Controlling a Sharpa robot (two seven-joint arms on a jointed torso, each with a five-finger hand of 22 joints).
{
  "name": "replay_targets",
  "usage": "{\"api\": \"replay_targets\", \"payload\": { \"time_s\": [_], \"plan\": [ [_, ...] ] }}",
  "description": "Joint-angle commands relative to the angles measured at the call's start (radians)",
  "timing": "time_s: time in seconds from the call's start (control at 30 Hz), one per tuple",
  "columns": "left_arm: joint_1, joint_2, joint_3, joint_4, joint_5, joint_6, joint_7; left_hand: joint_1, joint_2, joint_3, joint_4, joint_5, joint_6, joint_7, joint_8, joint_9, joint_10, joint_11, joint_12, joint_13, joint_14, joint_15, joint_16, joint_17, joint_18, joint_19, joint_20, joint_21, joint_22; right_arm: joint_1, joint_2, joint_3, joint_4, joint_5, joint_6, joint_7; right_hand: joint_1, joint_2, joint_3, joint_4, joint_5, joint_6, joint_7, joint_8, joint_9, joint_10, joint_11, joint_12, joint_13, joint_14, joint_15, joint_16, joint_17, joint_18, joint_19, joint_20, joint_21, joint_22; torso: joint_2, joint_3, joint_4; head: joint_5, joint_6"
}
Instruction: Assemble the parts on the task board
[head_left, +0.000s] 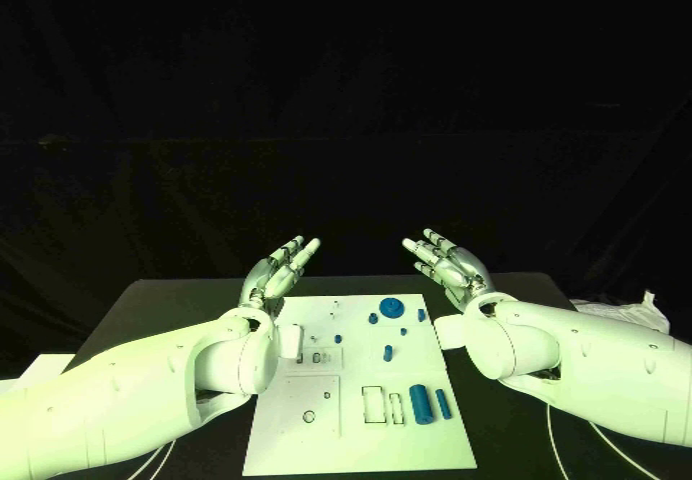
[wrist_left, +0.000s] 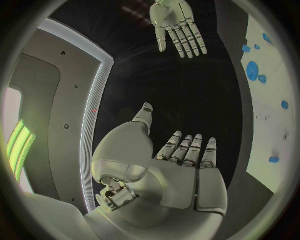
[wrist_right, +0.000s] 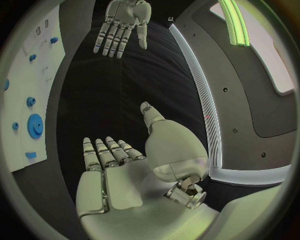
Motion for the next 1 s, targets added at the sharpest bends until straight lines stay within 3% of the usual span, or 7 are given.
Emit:
{"api": "replay_targets", "payload": {
  "time_s": [0.03,0.23,0.3,0.33,0.43,0.53,1.0],
  "plan": [
    [0.002,0.002,0.001,0.0,0.014,0.078,0.045,0.008,0.002,-0.001,-0.003,0.004,0.007,0.067,0.004,0.001,0.004,0.003,0.007,0.001,0.007,0.002,0.006,0.001,0.009,0.0,0.005,0.004,0.001,0.013,0.002,-0.008,-0.01,-0.059,0.209,-0.043,0.055,0.011,0.001,-0.029,0.002,0.029,0.156,0.009,0.004,0.035,0.02,0.01,0.005,0.031,0.021,0.008,0.005,0.018,0.016,0.016,0.015,0.006,0.0,0.0002,-0.0002,0.0,0.0],
    [0.002,0.002,0.001,0.0,0.014,0.078,0.045,0.032,0.014,0.012,-0.005,0.004,0.122,0.115,0.032,0.017,0.14,0.054,0.039,0.019,0.145,0.03,0.042,0.023,-0.004,0.061,0.015,0.025,0.015,0.031,0.003,-0.022,-0.023,-0.076,0.289,-0.059,0.131,0.009,0.024,-0.101,-0.004,0.192,0.172,0.044,0.027,0.25,0.043,0.052,0.027,0.275,0.039,0.068,0.033,0.038,0.151,0.013,0.084,0.039,0.0,0.0002,-0.0002,0.0,0.0],
    [0.002,0.002,0.001,0.0,0.014,0.078,0.045,0.044,0.016,0.015,-0.007,0.001,0.213,0.129,0.056,0.03,0.268,0.08,0.072,0.034,0.365,0.053,0.112,0.057,-0.021,0.256,0.011,0.101,0.06,0.033,0.004,-0.023,-0.024,-0.077,0.295,-0.061,0.159,0.007,0.036,-0.129,-0.02,0.295,0.168,0.068,0.039,0.392,0.032,0.081,0.038,0.412,0.021,0.105,0.045,0.059,0.254,0.014,0.137,0.062,0.0,0.0002,-0.0002,0.0,0.0],
    [-0.001,-0.018,0.001,-0.012,0.014,0.116,0.071,0.049,0.015,0.015,-0.008,0.005,0.257,0.134,0.068,0.035,0.334,0.082,0.088,0.041,0.446,0.053,0.137,0.068,-0.026,0.352,0.012,0.142,0.081,0.042,0.003,-0.022,-0.087,-0.191,0.188,-0.086,0.175,0.006,0.044,-0.145,-0.023,0.373,0.163,0.088,0.049,0.516,0.022,0.112,0.05,0.512,0.008,0.134,0.054,0.071,0.356,0.01,0.188,0.085,0.001,0.0036,-0.0014,0.002,0.004],
    [-0.001,-0.025,0.001,-0.013,0.007,0.125,0.067,0.063,0.015,0.015,-0.01,0.005,0.418,0.124,0.112,0.056,0.604,0.053,0.159,0.068,0.61,0.013,0.204,0.091,0.006,0.585,0.007,0.254,0.132,0.046,0.004,-0.021,-0.103,-0.274,0.175,-0.087,0.206,0.006,0.071,-0.189,-0.027,0.575,0.141,0.133,0.068,0.691,-0.01,0.152,0.054,0.722,-0.031,0.187,0.063,0.115,0.554,0.008,0.289,0.124,0.001,0.0013,-0.0012,0.002,0.0],
    [0.0,-0.034,0.001,-0.011,-0.005,0.131,0.061,0.073,0.01,0.011,-0.013,0.004,0.539,0.108,0.141,0.068,0.669,0.031,0.173,0.067,0.69,-0.009,0.23,0.102,0.022,0.671,-0.002,0.298,0.147,0.048,0.006,-0.02,-0.112,-0.351,0.171,-0.091,0.211,0.001,0.099,-0.215,-0.032,0.707,0.124,0.147,0.069,0.761,-0.033,0.148,0.041,0.812,-0.055,0.194,0.056,0.13,0.629,-0.002,0.326,0.133,0.002,-0.0005,-0.0011,0.0,-0.001],
    [0.018,-0.13,0.002,0.077,-0.049,0.178,-0.007,0.123,-0.021,-0.026,-0.035,0.004,0.706,0.044,0.158,0.072,0.914,-0.048,0.207,0.082,0.979,-0.113,0.46,0.274,0.015,0.897,-0.103,0.48,0.238,0.076,0.015,-0.009,-0.157,-0.93,0.12,-0.193,0.233,-0.087,0.22,-0.216,-0.026,0.896,0.072,0.116,0.051,1.014,-0.105,0.092,0.041,1.145,-0.168,0.215,0.089,0.12,0.792,-0.121,0.636,0.295,0.048,-0.0098,0.0073,-0.013,0.009]
  ]
}}
